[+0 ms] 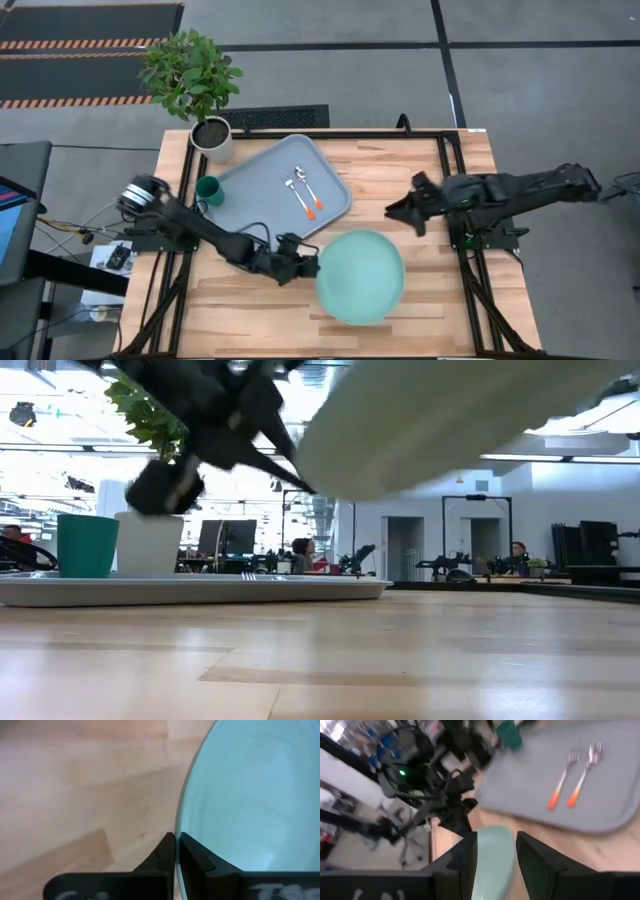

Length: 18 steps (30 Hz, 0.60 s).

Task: Pick and place plate/cup/fork/spoon on tray
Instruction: Put the green plate on the gray serving tray

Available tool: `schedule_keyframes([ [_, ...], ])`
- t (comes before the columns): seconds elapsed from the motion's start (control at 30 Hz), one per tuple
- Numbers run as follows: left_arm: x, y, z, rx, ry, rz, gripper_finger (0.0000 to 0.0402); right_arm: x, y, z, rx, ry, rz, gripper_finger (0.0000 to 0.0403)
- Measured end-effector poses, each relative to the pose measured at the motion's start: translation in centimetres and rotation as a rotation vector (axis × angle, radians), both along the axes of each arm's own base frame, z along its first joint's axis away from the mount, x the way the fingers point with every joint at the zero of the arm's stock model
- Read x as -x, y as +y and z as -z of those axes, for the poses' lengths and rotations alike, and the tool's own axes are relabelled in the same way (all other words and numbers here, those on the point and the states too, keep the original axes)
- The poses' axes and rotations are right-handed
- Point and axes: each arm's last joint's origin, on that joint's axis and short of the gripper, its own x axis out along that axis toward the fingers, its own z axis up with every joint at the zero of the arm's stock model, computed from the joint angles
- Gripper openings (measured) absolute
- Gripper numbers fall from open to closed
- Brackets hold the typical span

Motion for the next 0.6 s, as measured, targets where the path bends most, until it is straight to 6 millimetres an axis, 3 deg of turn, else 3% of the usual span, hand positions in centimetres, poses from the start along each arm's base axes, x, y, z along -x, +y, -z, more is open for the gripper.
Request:
schedule_keyframes([
  [0.13, 3.3, 1.6, -3.6, -0.087, 0.078, -0.036, 0.0, 2.1, -0.6, -0.8, 0.042, -0.048, 0.077, 0.0161],
  [0.3, 8.3, 3.3, -6.6, -0.115, 0.191, -0.168, 0.0, 2.7, -0.9, -0.6, 0.068, -0.02, 0.133, 0.0161],
  [0.47, 11.6, 2.9, -6.9, 0.001, 0.269, -0.319, 0.0, 2.2, -0.8, -0.3, 0.073, 0.002, 0.132, 0.0161],
  [0.6, 12.0, 1.8, -6.1, 0.093, 0.342, -0.352, 0.0, 1.7, -0.7, 0.0, 0.078, 0.029, 0.131, 0.0161],
])
